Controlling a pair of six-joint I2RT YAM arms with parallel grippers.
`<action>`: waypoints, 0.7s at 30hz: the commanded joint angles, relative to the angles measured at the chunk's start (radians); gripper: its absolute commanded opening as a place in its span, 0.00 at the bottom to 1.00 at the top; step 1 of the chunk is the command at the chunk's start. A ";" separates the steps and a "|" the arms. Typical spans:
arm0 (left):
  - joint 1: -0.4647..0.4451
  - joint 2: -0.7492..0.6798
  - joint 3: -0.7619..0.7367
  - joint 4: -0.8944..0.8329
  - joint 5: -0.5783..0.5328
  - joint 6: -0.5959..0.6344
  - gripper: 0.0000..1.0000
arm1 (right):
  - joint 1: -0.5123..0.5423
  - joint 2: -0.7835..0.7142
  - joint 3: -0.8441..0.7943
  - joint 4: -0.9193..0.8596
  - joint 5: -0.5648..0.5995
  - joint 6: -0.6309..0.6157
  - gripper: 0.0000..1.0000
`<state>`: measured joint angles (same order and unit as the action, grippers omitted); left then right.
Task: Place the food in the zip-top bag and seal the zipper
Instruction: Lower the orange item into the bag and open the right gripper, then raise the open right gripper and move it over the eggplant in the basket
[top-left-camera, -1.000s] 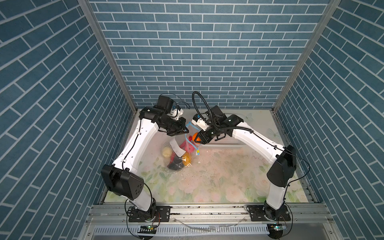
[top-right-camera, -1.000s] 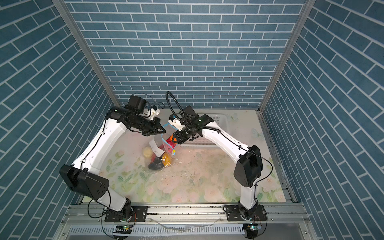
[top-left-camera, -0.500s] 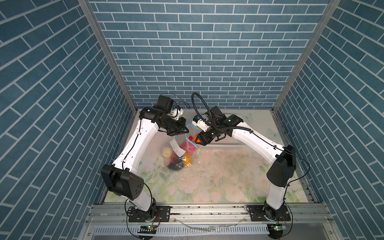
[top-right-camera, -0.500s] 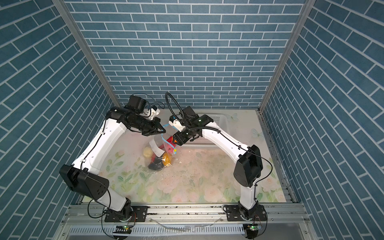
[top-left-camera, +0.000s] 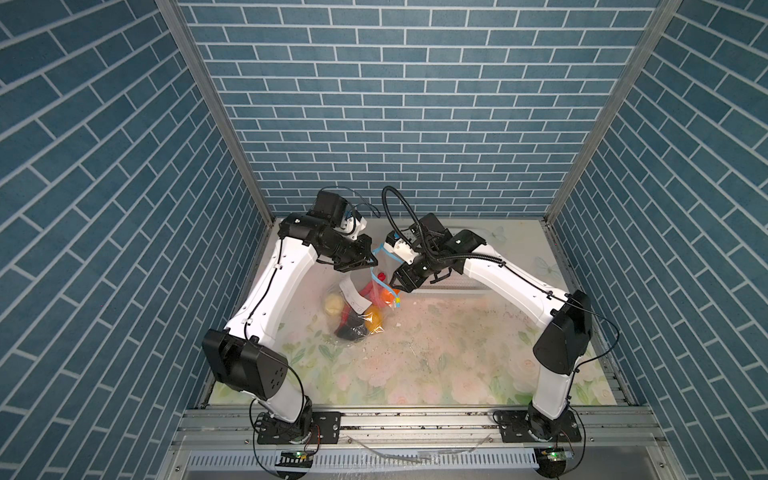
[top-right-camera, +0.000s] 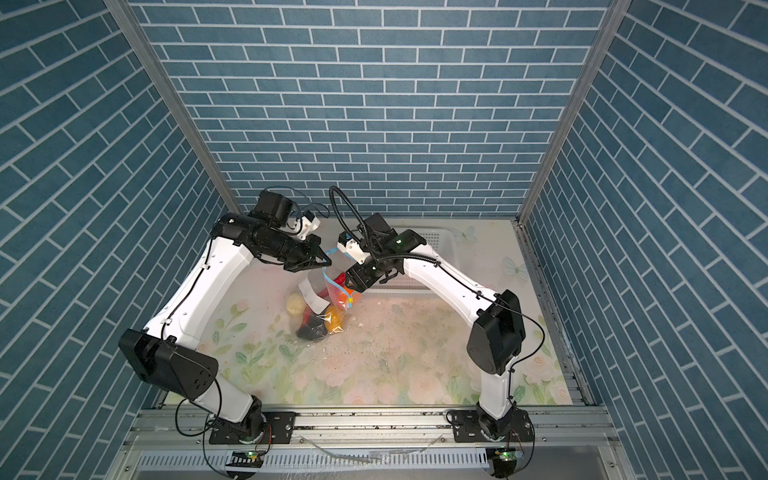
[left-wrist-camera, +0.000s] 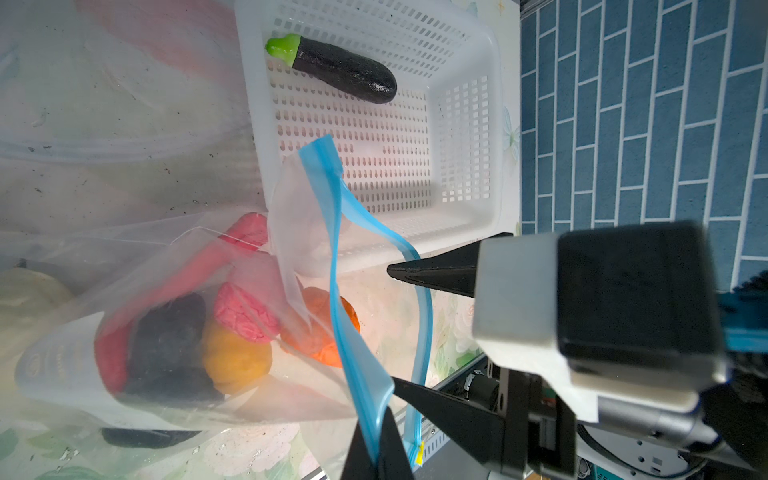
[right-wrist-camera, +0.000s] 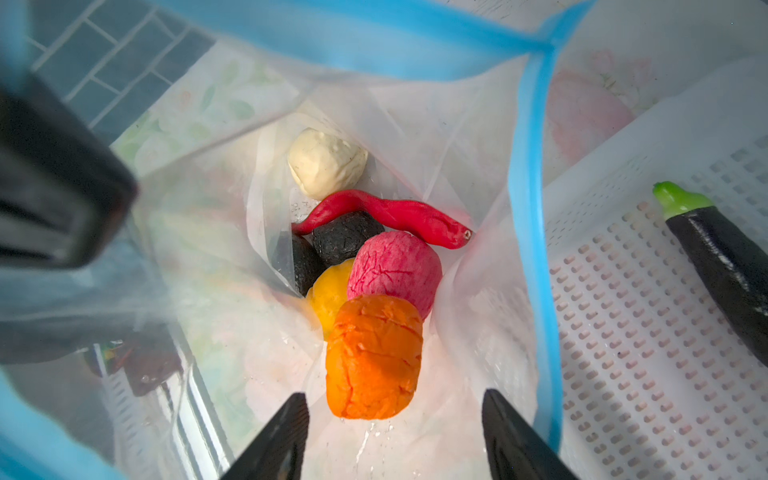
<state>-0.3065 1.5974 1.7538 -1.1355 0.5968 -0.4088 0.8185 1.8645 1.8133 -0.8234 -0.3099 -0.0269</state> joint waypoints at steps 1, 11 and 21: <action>-0.006 -0.011 0.006 0.003 0.014 0.012 0.00 | 0.008 -0.004 0.039 -0.017 0.009 -0.033 0.67; -0.006 -0.016 0.001 0.008 0.011 0.012 0.00 | 0.010 -0.069 0.070 -0.025 0.007 -0.045 0.65; -0.006 -0.020 0.002 0.017 0.015 0.004 0.00 | -0.009 -0.131 0.071 -0.046 0.087 -0.195 0.63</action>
<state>-0.3065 1.5974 1.7538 -1.1313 0.5972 -0.4095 0.8165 1.7798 1.8542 -0.8494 -0.2588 -0.1219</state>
